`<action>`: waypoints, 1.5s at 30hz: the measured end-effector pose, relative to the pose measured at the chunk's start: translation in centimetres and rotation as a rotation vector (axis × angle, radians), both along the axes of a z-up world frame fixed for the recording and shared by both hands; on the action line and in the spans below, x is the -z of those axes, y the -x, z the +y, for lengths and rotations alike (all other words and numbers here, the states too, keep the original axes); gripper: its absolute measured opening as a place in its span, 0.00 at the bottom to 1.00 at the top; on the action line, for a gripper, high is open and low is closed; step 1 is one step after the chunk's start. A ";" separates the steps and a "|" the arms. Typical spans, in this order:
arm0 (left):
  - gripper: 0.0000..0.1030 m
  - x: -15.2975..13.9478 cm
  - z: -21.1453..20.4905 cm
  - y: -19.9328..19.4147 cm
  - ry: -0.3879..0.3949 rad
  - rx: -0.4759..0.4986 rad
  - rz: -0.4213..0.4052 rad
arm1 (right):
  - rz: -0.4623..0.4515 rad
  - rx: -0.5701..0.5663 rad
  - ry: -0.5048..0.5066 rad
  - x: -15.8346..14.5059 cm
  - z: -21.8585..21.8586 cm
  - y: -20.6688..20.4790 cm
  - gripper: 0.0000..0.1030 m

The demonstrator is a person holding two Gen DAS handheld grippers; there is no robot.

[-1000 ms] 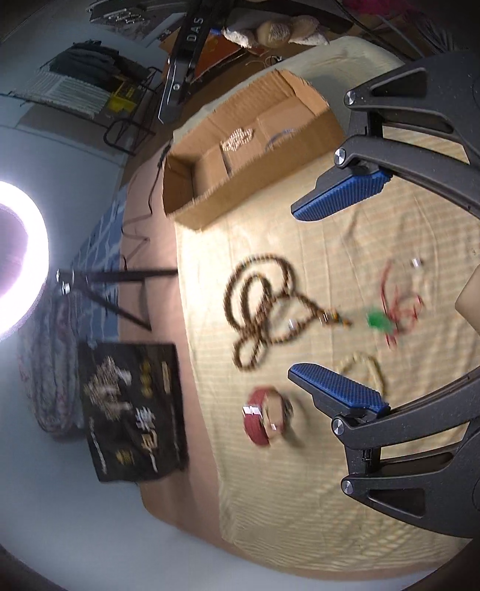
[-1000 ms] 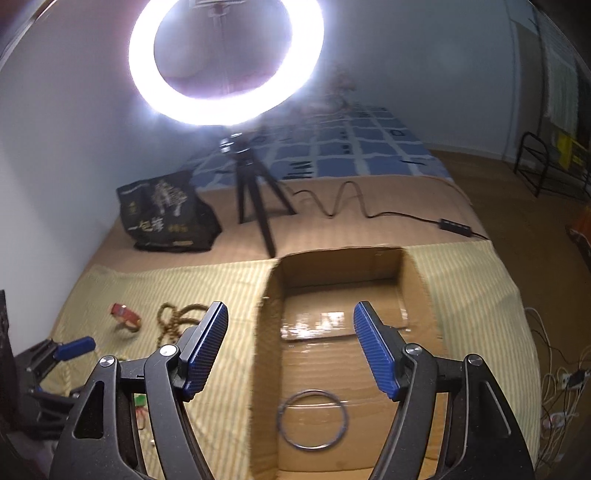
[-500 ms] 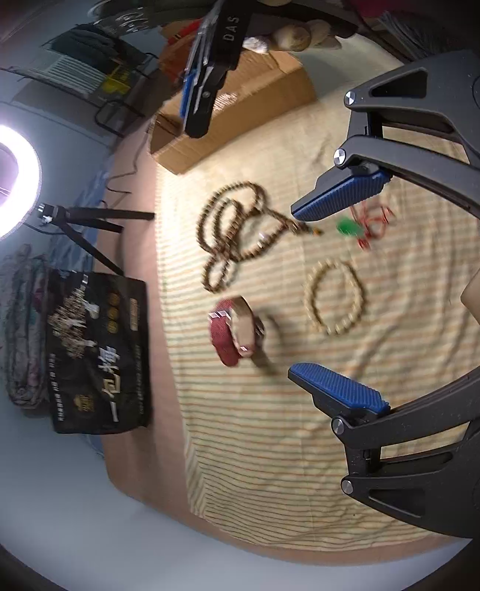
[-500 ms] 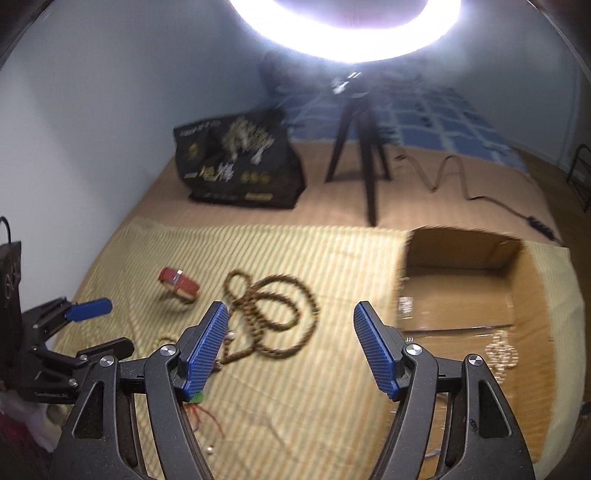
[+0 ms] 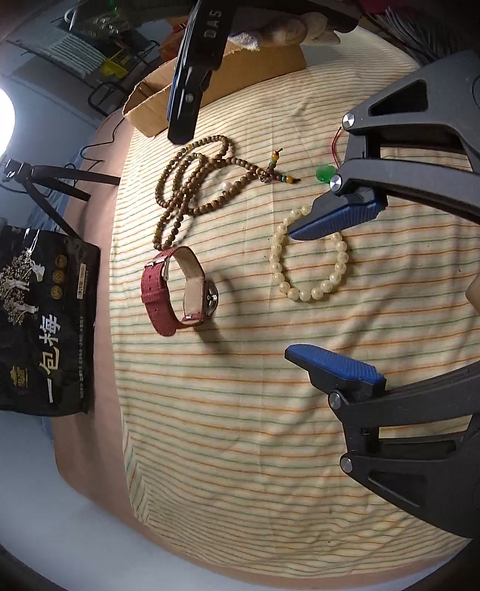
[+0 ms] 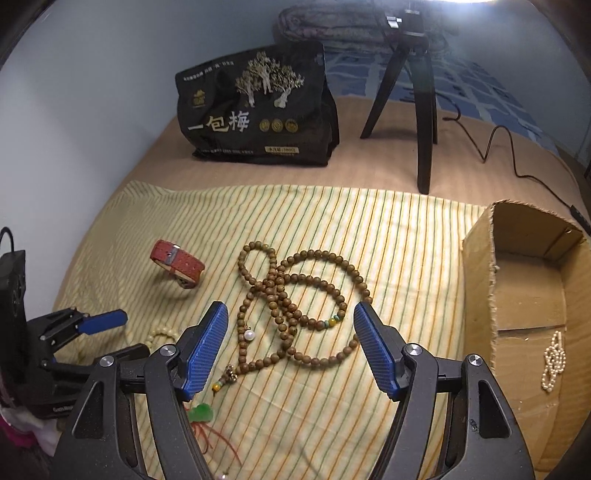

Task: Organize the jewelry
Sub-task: 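Grasp the cream bead bracelet with the left tool while the right tool grasps the brown prayer beads, then lift and carry the bracelet and prayer beads toward the cardboard box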

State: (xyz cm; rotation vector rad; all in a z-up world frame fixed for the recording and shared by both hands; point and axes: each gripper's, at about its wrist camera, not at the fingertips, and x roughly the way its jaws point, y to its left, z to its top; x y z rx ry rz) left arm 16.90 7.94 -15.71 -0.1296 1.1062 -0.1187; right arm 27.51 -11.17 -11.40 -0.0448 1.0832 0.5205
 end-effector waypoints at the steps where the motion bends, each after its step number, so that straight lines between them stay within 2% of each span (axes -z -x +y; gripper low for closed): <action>1: 0.59 0.1 -0.1 -0.1 -0.003 0.002 -0.002 | 0.008 0.003 0.000 0.3 0.1 -0.2 0.68; 2: 0.59 0.2 -0.2 -0.2 -0.007 0.004 -0.002 | 0.016 0.004 -0.003 0.6 0.1 -0.3 0.68; 4: 0.52 0.5 -0.4 -0.4 -0.011 0.008 0.005 | 0.029 0.004 -0.007 1.1 0.3 -0.6 0.68; 8: 0.50 1.3 -0.5 -0.8 -0.018 0.012 0.024 | 0.043 -0.005 0.003 2.0 0.7 -1.0 0.68; 17: 0.47 2.0 -1.2 -1.0 -0.055 0.039 0.016 | 0.055 -0.025 0.071 4.5 2.4 -2.0 0.50; 20: 0.41 2.1 -1.3 -1.1 -0.070 0.042 0.009 | 0.048 -0.036 0.105 5.2 2.8 -2.2 0.46; 25: 0.24 2.1 -1.3 -1.4 -0.079 0.035 0.004 | 0.022 -0.053 0.145 5.6 3.3 -2.1 0.39; 28: 0.13 2.2 -1.2 -1.7 -0.085 0.029 0.003 | 0.003 -0.072 0.163 5.7 3.6 -1.8 0.26; 30: 0.08 2.2 -1.2 -1.8 -0.083 0.026 0.001 | -0.005 -0.079 0.165 5.7 3.7 -1.6 0.13; 36: 0.05 2.1 -0.8 -1.8 -0.064 0.017 -0.003 | -0.019 -0.092 0.167 5.8 4.1 -1.5 0.06; 45: 0.05 0.4 -0.7 -1.1 -0.037 -0.004 -0.040 | -0.041 -0.086 0.130 4.0 3.8 -0.7 0.05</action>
